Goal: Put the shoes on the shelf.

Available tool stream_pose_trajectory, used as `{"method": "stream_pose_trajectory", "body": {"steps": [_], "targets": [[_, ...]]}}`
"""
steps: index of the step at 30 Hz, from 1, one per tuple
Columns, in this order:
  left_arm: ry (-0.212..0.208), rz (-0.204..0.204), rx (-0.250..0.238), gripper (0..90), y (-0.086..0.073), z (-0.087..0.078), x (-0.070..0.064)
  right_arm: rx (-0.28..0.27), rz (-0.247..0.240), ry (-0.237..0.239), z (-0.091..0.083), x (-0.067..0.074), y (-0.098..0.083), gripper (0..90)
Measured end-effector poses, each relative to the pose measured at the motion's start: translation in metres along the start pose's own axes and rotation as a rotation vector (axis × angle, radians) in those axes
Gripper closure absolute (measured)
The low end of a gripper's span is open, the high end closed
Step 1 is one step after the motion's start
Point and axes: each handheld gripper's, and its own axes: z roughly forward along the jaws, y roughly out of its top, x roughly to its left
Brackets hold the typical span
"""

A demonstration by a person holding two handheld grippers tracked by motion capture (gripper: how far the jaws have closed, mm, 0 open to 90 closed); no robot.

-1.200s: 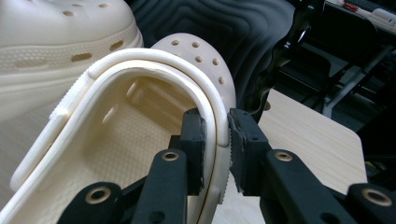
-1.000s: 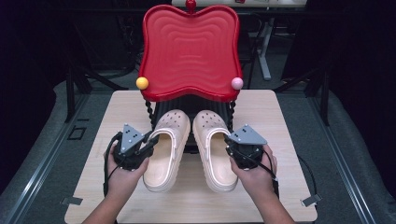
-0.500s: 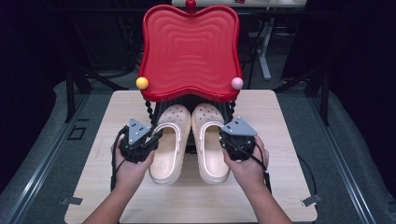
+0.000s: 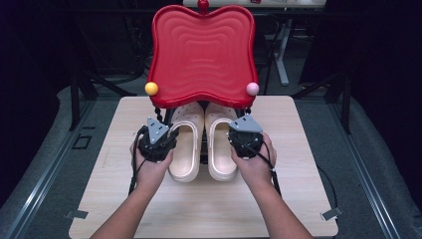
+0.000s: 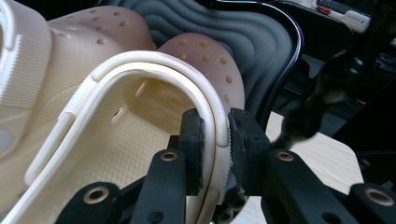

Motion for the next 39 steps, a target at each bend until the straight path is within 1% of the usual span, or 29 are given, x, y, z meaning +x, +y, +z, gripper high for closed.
{"method": "stream_pose_trajectory", "body": {"steps": [4,7,9,10,11,12,13,15,18,20,24,27,29,33,35,39], "targets": [[0.005,-0.008,0.005,74.1,0.003,0.009,0.001,-0.008,-0.012,-0.006,0.008,0.004,0.004,74.5],[0.023,-0.005,-0.009,73.8,0.004,0.014,-0.001,-0.019,-0.010,0.013,0.014,0.005,0.005,73.6],[0.018,-0.013,-0.014,73.5,0.004,0.016,0.000,-0.015,-0.007,0.010,0.017,0.003,0.005,73.5],[0.009,-0.024,-0.014,73.3,0.003,0.018,0.000,-0.012,-0.005,0.010,0.019,0.002,0.004,73.3],[0.003,-0.026,-0.019,72.4,0.002,0.019,-0.001,-0.005,-0.001,0.012,0.020,0.001,0.003,72.8],[0.011,-0.013,-0.020,71.8,0.002,0.018,-0.003,0.001,-0.002,0.016,0.022,0.001,0.002,72.1],[0.011,-0.012,-0.023,71.4,0.001,0.018,-0.004,-0.011,-0.001,0.020,0.021,0.002,0.000,71.8],[0.006,-0.018,-0.024,70.3,0.001,0.017,-0.003,-0.016,-0.014,0.021,0.020,0.005,0.000,71.1],[-0.015,-0.054,-0.030,67.3,0.002,0.017,-0.001,-0.014,-0.010,0.036,0.020,0.006,0.001,69.3],[-0.028,-0.058,-0.033,64.4,0.002,0.017,-0.001,-0.017,-0.001,0.054,0.019,0.006,0.001,67.5],[-0.054,-0.041,-0.032,55.4,0.003,0.019,-0.001,-0.011,0.011,0.076,0.019,0.005,0.002,64.1],[-0.066,-0.049,-0.030,53.0,0.003,0.019,-0.001,-0.003,0.013,0.079,0.019,0.005,0.001,62.2],[-0.074,-0.049,-0.024,50.9,0.002,0.019,0.000,-0.014,0.011,0.077,0.018,0.005,0.001,61.0],[-0.082,-0.046,-0.018,47.9,0.002,0.019,0.000,-0.003,-0.001,0.079,0.017,0.006,0.000,60.2],[-0.081,-0.045,-0.020,47.3,0.002,0.018,0.000,-0.002,-0.015,0.073,0.017,0.007,-0.001,60.0],[-0.081,-0.044,-0.017,46.7,0.002,0.017,0.000,-0.005,-0.001,0.078,0.017,0.005,-0.001,60.2]]}}
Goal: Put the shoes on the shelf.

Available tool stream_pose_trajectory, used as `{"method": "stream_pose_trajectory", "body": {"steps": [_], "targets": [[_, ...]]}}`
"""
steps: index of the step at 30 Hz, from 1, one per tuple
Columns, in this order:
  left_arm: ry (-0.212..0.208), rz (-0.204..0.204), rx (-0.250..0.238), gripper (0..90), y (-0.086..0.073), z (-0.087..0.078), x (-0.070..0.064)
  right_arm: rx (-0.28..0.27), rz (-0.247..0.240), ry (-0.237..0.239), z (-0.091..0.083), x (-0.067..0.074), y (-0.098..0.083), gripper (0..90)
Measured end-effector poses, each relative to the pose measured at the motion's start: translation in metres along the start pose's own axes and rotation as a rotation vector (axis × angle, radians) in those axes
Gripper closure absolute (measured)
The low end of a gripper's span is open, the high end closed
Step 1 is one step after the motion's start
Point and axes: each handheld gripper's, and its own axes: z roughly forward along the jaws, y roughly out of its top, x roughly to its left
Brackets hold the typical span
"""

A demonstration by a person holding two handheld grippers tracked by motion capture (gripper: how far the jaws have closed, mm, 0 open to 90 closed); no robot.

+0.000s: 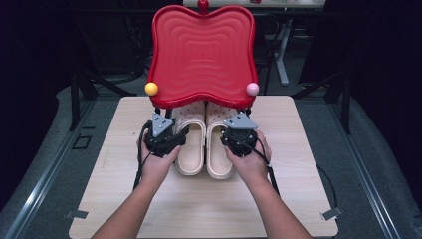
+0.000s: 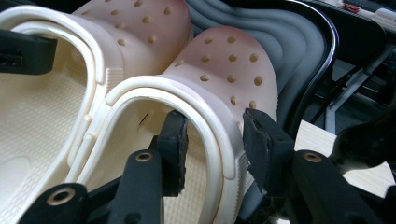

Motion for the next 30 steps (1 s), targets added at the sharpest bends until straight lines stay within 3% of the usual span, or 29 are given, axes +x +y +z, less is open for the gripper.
{"method": "stream_pose_trajectory", "body": {"steps": [22,26,30], "targets": [[-0.027,-0.004,-0.010,43.7,-0.003,-0.013,0.001,0.000,-0.039,0.013,-0.017,0.001,-0.001,55.7],[-0.035,-0.008,-0.026,43.7,-0.002,-0.019,0.000,-0.033,-0.078,0.006,-0.029,0.005,-0.002,55.8],[-0.041,-0.008,-0.037,43.7,0.000,-0.024,-0.003,-0.059,-0.073,0.024,-0.039,0.006,-0.001,57.6]]}}
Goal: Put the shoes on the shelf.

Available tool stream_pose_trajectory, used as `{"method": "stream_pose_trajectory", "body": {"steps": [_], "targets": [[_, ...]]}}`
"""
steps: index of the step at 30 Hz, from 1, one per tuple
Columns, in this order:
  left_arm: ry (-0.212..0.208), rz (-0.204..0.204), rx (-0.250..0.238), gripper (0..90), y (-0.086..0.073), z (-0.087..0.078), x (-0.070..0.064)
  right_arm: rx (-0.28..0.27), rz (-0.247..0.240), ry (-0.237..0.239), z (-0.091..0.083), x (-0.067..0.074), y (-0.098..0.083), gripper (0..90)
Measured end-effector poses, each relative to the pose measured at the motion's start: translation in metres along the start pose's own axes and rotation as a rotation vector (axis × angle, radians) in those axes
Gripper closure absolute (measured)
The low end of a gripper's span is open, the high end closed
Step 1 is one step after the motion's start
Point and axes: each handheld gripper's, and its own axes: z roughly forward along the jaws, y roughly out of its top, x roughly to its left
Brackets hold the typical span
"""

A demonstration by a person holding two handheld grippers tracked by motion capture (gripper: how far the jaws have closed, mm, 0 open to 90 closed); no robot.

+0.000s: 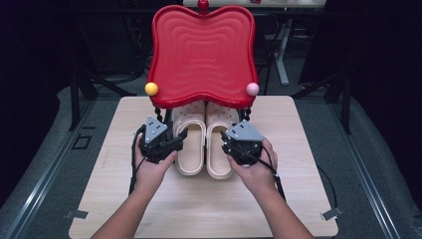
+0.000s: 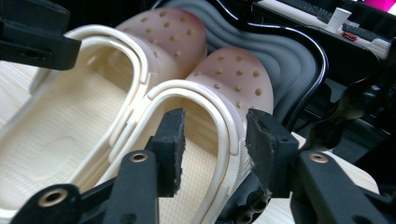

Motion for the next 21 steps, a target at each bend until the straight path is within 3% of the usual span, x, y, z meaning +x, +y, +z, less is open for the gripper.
{"method": "stream_pose_trajectory", "body": {"steps": [6,16,21], "targets": [[-0.014,0.004,-0.005,43.7,-0.004,-0.012,-0.003,-0.020,0.027,0.029,-0.017,0.000,-0.005,59.3],[-0.043,0.011,-0.013,44.2,-0.025,-0.041,-0.006,0.030,0.047,0.079,-0.038,0.009,-0.040,68.2],[-0.060,0.007,-0.004,44.4,-0.041,-0.054,-0.009,-0.017,0.062,0.118,-0.051,0.018,-0.055,70.2]]}}
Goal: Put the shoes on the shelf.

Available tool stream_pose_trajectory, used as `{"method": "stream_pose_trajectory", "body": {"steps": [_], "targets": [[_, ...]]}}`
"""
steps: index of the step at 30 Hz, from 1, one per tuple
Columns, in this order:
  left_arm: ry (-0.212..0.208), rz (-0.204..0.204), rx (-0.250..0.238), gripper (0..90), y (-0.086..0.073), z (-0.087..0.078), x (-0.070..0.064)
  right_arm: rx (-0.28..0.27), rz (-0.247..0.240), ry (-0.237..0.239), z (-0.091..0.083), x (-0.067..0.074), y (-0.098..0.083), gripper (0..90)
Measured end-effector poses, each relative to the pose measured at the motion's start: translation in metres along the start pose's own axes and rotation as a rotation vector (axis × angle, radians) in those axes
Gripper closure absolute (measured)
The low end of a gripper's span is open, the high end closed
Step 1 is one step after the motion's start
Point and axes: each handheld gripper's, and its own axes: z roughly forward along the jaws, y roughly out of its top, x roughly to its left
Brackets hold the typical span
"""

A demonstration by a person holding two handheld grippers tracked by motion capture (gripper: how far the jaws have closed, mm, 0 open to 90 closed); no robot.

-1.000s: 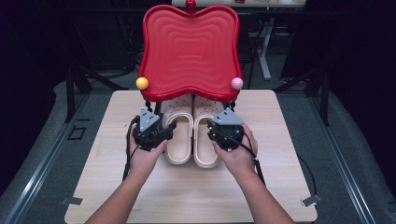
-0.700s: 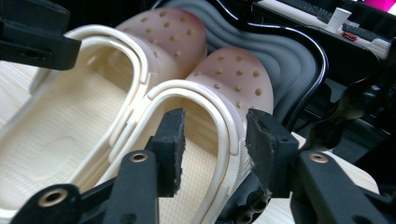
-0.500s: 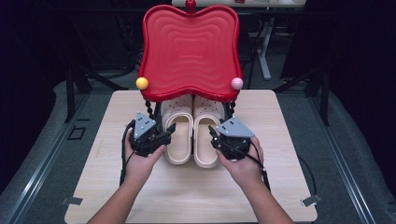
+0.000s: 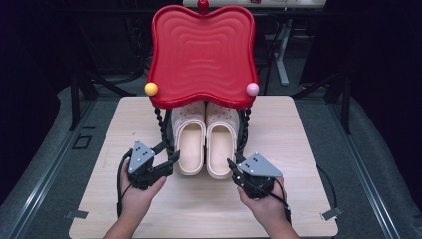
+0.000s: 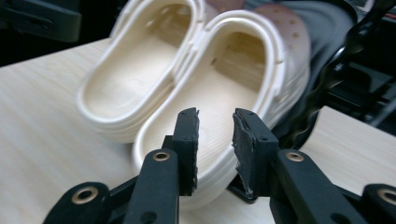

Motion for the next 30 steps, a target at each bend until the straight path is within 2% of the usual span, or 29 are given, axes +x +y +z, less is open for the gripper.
{"method": "stream_pose_trajectory", "body": {"steps": [2,5,10,14,19,26,30], "targets": [[-0.022,-0.007,0.004,47.4,-0.007,-0.003,-0.002,-0.002,0.006,0.023,-0.002,0.004,-0.006,70.3],[-0.037,-0.007,0.015,52.9,-0.015,-0.009,-0.007,0.027,0.021,0.057,-0.003,0.008,-0.015,72.2],[-0.046,-0.005,0.047,65.7,-0.027,-0.014,-0.015,0.064,0.068,0.107,-0.002,0.011,-0.031,82.2],[-0.057,0.005,0.079,75.3,-0.039,-0.012,-0.022,0.096,0.075,0.125,0.000,0.015,-0.043,88.9],[-0.092,-0.004,0.116,86.6,-0.052,-0.003,-0.029,0.141,0.080,0.146,0.008,0.020,-0.054,89.8],[-0.118,-0.006,0.165,89.7,-0.063,0.007,-0.033,0.154,0.104,0.156,0.018,0.021,-0.059,89.6],[-0.122,-0.004,0.174,89.7,-0.064,0.012,-0.035,0.157,0.115,0.158,0.022,0.021,-0.060,89.2]]}}
